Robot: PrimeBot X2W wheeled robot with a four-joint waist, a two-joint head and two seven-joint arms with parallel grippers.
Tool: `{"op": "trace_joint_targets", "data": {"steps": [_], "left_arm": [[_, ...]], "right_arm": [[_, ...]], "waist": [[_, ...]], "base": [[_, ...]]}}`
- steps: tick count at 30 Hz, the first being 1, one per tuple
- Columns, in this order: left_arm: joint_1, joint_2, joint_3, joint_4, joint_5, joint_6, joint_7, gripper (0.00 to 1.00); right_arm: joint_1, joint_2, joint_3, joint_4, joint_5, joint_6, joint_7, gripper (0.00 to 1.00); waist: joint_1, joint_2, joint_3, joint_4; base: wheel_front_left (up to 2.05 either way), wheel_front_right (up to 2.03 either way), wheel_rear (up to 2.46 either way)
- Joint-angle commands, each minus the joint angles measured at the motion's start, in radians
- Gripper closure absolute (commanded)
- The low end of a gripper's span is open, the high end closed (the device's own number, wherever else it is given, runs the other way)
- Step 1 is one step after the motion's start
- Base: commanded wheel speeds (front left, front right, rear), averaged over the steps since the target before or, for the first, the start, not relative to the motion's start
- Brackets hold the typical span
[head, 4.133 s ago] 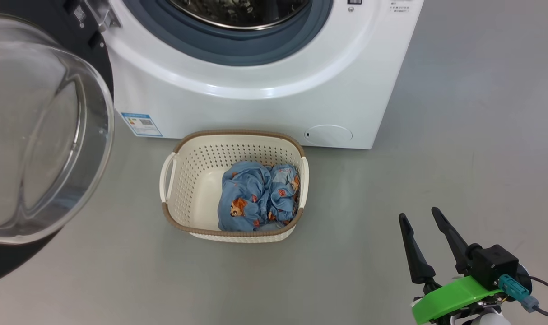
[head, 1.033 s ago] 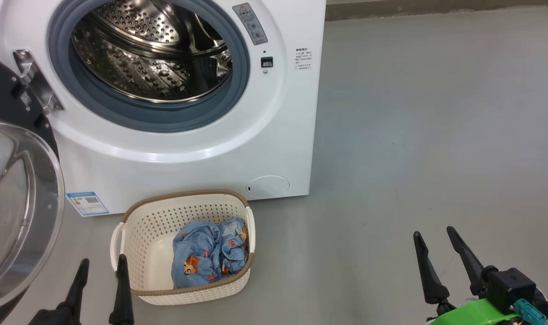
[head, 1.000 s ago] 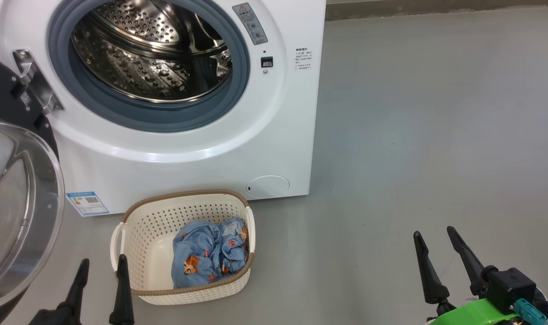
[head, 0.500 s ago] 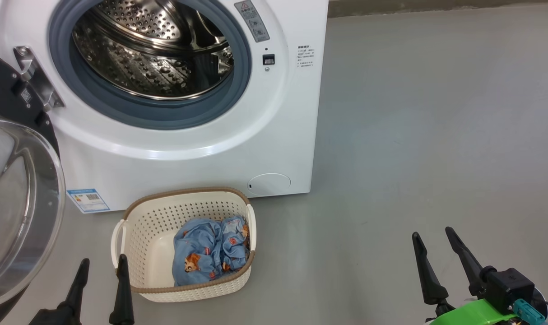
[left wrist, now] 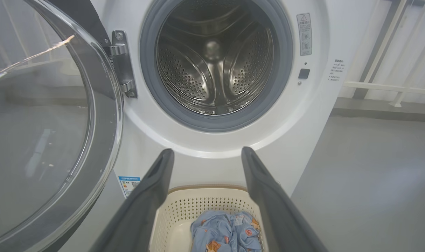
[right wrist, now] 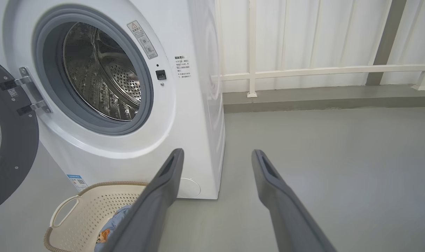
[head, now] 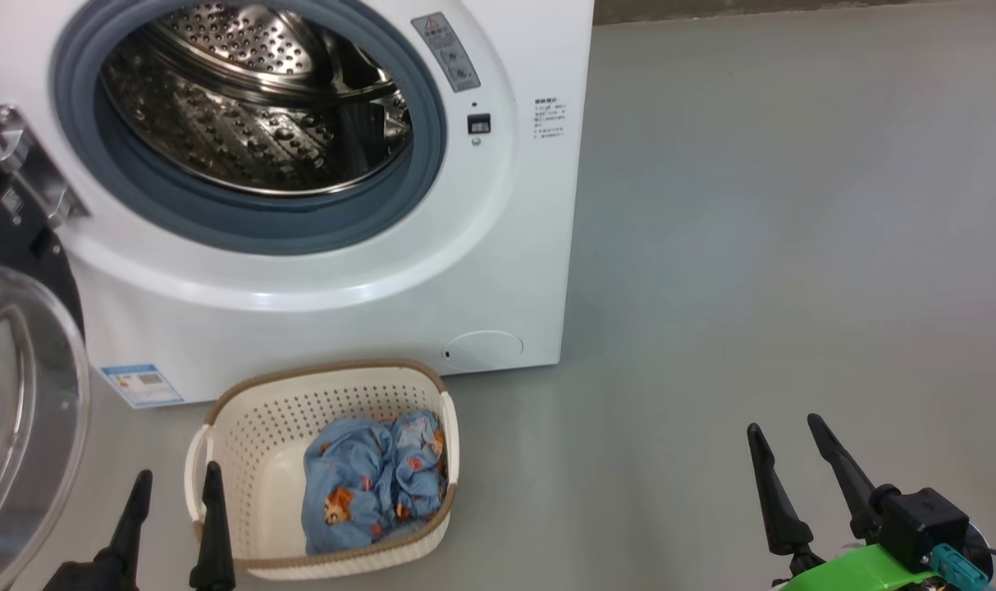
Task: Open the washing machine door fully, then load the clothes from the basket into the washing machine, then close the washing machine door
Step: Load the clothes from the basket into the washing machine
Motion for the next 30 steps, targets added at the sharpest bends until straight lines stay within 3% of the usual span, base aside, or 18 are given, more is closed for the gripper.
{"op": "trace_joint_targets", "data": {"steps": [1, 14, 30], "left_arm": [[-0.046, 0.014, 0.035, -0.02, 0.009, -0.003, -0.005, 0.0], [-0.06, 0.014, 0.051, -0.034, -0.001, -0.002, -0.005, 0.0], [-0.048, 0.014, 0.02, -0.032, 0.006, -0.003, -0.005, 0.0]], "right_arm": [[-0.027, -0.003, 0.024, -0.023, -0.002, 0.002, -0.012, 0.0], [-0.042, -0.003, 0.032, -0.025, 0.005, 0.002, -0.012, 0.0], [-0.039, -0.003, 0.035, -0.017, -0.002, 0.002, -0.012, 0.0]], "waist": [[0.0, 0.0, 0.004, 0.001], [0.0, 0.0, 0.028, 0.005], [0.0, 0.0, 0.027, 0.01]], "base": [[2.04, -1.97, -0.08], [1.6, -1.54, -0.06], [0.12, -0.12, 0.0]]}}
